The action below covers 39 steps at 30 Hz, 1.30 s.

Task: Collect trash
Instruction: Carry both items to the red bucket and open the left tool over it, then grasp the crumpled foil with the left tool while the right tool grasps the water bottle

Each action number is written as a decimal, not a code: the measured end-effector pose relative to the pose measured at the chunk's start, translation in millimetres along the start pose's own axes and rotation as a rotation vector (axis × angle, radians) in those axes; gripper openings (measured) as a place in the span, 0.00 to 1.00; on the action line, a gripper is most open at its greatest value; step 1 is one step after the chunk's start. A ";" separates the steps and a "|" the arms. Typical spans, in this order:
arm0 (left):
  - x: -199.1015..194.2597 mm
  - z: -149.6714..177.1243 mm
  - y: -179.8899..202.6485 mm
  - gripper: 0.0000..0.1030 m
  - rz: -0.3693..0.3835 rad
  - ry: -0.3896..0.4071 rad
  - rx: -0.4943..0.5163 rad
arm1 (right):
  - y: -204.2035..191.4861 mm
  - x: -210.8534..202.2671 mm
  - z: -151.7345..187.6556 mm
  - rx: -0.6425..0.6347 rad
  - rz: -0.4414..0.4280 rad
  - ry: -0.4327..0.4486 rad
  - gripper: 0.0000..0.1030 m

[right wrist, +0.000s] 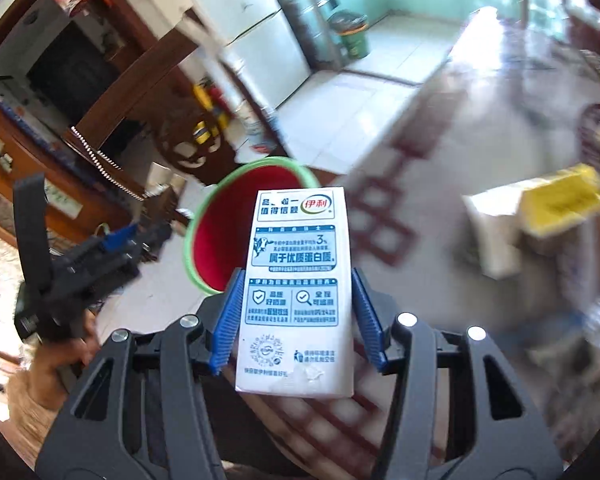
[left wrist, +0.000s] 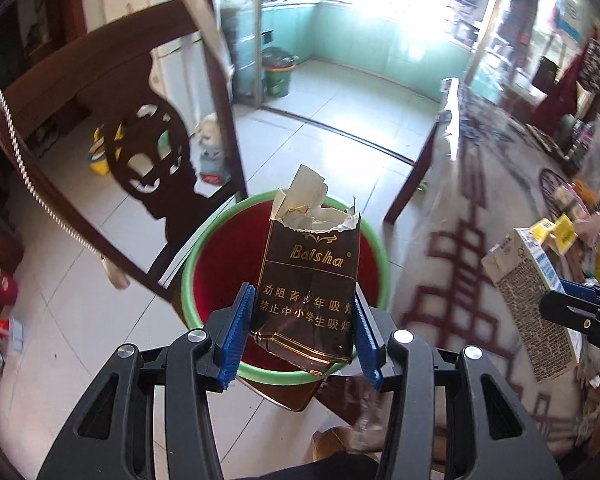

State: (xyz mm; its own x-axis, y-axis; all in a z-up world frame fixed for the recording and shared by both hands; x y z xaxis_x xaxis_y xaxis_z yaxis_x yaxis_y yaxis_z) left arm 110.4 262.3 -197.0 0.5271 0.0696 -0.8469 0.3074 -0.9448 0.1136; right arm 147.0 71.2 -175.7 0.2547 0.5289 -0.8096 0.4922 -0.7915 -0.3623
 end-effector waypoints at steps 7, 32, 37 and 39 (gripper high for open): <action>17.4 -1.4 -15.8 0.45 0.002 -0.025 -0.049 | -25.4 61.1 -21.8 -0.025 0.003 -0.089 0.50; -12.2 28.2 110.0 0.70 0.153 -0.003 0.212 | 134.5 -160.8 103.7 0.194 0.356 0.140 0.88; -34.4 43.2 176.2 0.70 0.255 0.002 0.303 | 243.3 -224.8 162.6 0.666 0.345 0.279 0.91; -45.3 54.4 205.8 0.70 0.302 0.002 0.347 | 269.8 -231.9 186.6 0.812 0.294 0.311 0.91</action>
Point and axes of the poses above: each gripper's, at about its wrist camera, not at the fingertips, and x roughly the way its jaws point, y to its right, z to its underside, the point moved 7 cm from there along x, roughly the way its jaws point, and after that the axes turned 4 degrees about -x, right-handed, at the moved point
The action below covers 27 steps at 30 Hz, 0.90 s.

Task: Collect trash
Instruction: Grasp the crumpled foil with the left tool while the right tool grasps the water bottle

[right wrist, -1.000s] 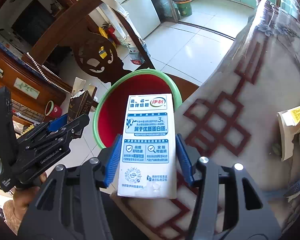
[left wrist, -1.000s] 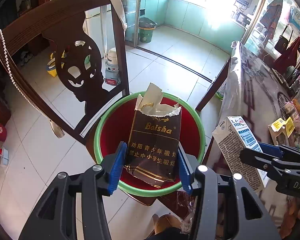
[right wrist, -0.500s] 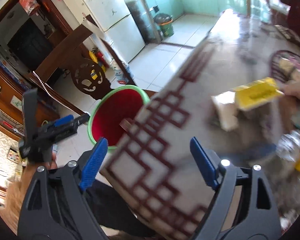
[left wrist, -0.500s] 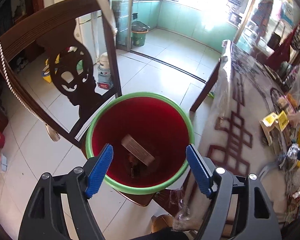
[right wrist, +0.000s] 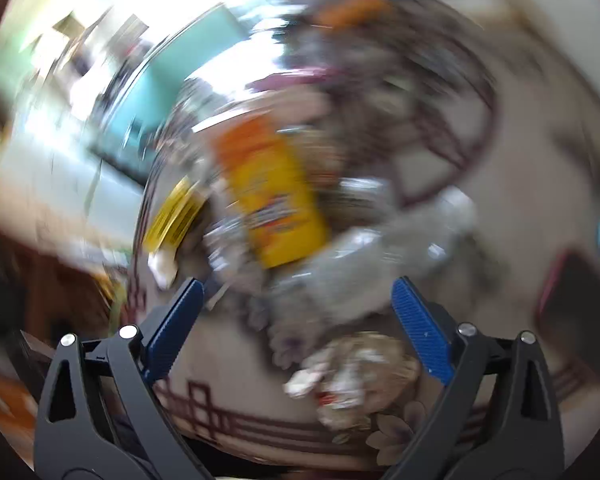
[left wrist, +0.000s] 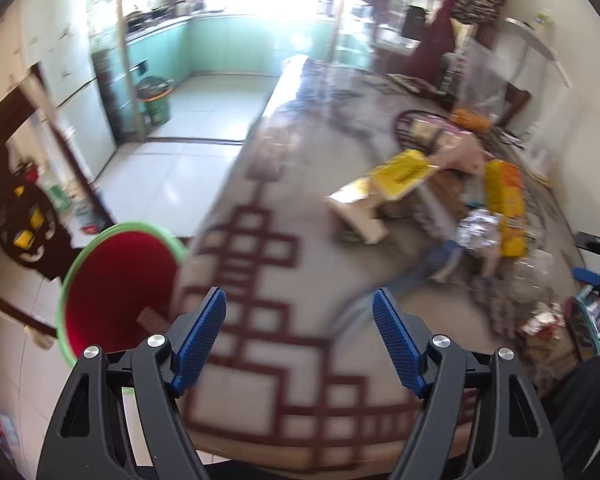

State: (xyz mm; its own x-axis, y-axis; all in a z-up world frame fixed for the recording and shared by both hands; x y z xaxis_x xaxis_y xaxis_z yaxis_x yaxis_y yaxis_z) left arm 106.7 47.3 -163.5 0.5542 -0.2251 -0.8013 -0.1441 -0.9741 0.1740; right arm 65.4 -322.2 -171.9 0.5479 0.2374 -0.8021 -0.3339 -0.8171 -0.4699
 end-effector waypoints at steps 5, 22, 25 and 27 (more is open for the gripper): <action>3.2 15.0 92.4 0.71 0.148 -0.038 0.172 | 58.6 32.8 5.5 0.269 -0.102 -0.084 0.91; 43.5 70.3 254.9 0.77 0.294 -0.248 0.317 | 24.0 72.7 -18.7 0.070 -0.149 -0.114 0.61; 49.2 78.2 275.7 0.79 0.312 -0.281 0.329 | 14.8 51.4 -37.7 0.012 -0.164 -0.004 0.61; 53.8 81.4 285.9 0.82 0.303 -0.285 0.346 | 12.8 33.8 -47.9 -0.054 -0.091 0.084 0.61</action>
Point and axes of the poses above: each gripper's, at about its wrist camera, not at the fingertips, and x roughly the way its jaws point, y to its right, z to its underside, the point moved 7 cm from there along x, roughly the way its jaws point, and after that the axes turned 4 degrees about -x, right-handed, at the moved point
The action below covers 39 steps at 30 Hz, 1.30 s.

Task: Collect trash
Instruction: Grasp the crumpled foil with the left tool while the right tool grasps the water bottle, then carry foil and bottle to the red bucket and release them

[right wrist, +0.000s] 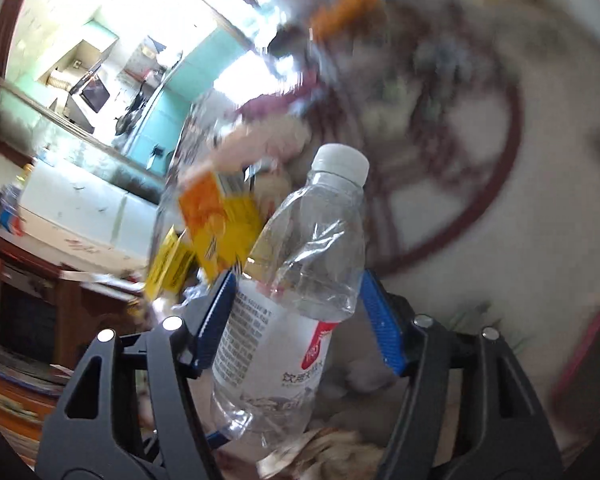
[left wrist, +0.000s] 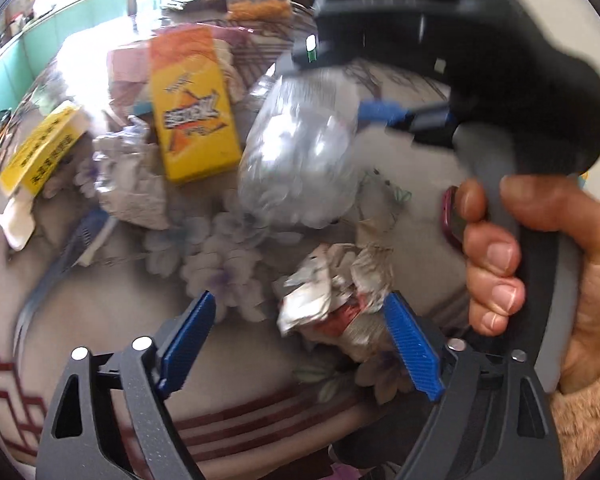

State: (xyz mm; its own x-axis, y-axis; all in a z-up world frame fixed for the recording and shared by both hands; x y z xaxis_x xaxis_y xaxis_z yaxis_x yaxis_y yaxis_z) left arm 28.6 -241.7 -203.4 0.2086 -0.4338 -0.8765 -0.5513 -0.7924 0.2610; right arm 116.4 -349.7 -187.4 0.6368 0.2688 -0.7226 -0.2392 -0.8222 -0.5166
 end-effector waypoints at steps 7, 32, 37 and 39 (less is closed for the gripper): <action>18.3 -5.0 7.2 0.88 -0.013 -0.016 -0.016 | 12.6 -14.8 -10.9 0.011 0.021 0.067 0.61; 2.6 -4.8 -13.8 0.46 0.069 0.014 -0.040 | 34.5 -6.3 3.3 0.054 0.112 0.000 0.70; -40.4 -5.3 -48.1 0.46 0.055 0.098 -0.116 | 22.1 -12.1 9.3 -0.066 0.225 -0.008 0.90; -58.0 -4.8 -64.2 0.47 0.035 0.135 -0.136 | 21.6 -14.1 14.3 -0.087 0.254 -0.029 0.93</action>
Point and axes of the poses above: each gripper's, at about its wrist camera, not at the fingertips, and x roughly the way its jaws point, y to its right, z to its underside, the point moved 7 cm from there along x, roughly the way its jaws point, and after that the axes turned 4 degrees about -x, right-handed, at the moved point
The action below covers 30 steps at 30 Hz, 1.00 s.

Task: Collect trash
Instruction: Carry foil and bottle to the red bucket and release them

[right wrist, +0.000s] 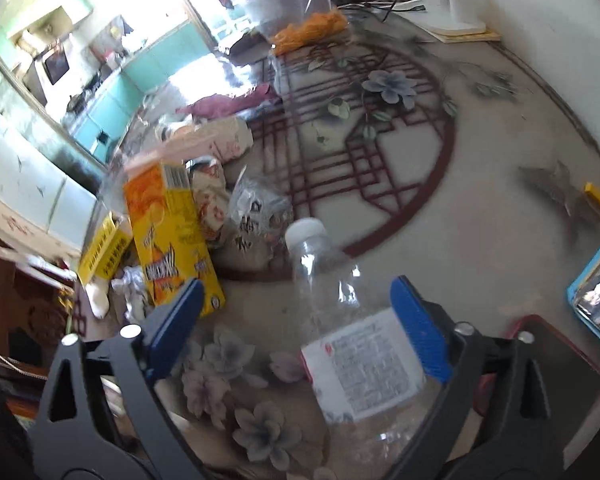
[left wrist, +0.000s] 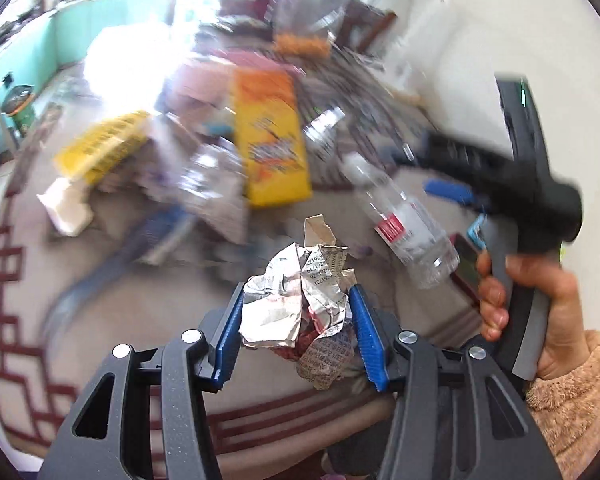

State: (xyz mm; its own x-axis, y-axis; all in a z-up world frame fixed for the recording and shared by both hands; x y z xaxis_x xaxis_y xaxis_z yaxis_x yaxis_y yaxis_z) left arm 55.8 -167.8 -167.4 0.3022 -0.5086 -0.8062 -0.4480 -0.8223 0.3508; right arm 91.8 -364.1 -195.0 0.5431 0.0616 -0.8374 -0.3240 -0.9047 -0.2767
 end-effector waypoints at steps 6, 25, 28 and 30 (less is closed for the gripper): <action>-47.2 -9.2 -45.4 0.48 -0.038 0.095 -0.079 | 22.5 21.8 20.5 -0.047 0.174 -0.186 0.93; -124.6 1.2 -142.8 0.49 -0.157 0.246 -0.175 | -25.7 -6.7 46.7 -0.213 0.045 -0.187 0.53; -135.3 6.1 -172.6 0.49 -0.189 0.262 -0.221 | -54.4 -33.8 42.9 -0.215 -0.035 -0.118 0.53; -142.7 10.6 -194.0 0.49 -0.211 0.273 -0.260 | -83.5 -44.9 37.0 -0.251 -0.055 -0.075 0.52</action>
State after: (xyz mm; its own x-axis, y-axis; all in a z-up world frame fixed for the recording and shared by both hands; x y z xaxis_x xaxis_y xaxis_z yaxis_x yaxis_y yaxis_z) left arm 90.6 67.0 -125.5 0.5915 -0.3426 -0.7299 -0.1360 -0.9347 0.3285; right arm 65.8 -275.8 -151.7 0.4925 0.1365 -0.8596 -0.0881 -0.9747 -0.2053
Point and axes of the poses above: each gripper's, at about its wrist camera, not at the fingertips, and x roughly the way its jaws point, y to its right, z to its underside, the point moved 7 cm from there along x, roughly the way its jaws point, and after that the axes turned 4 degrees about -x, right-handed, at the moved point
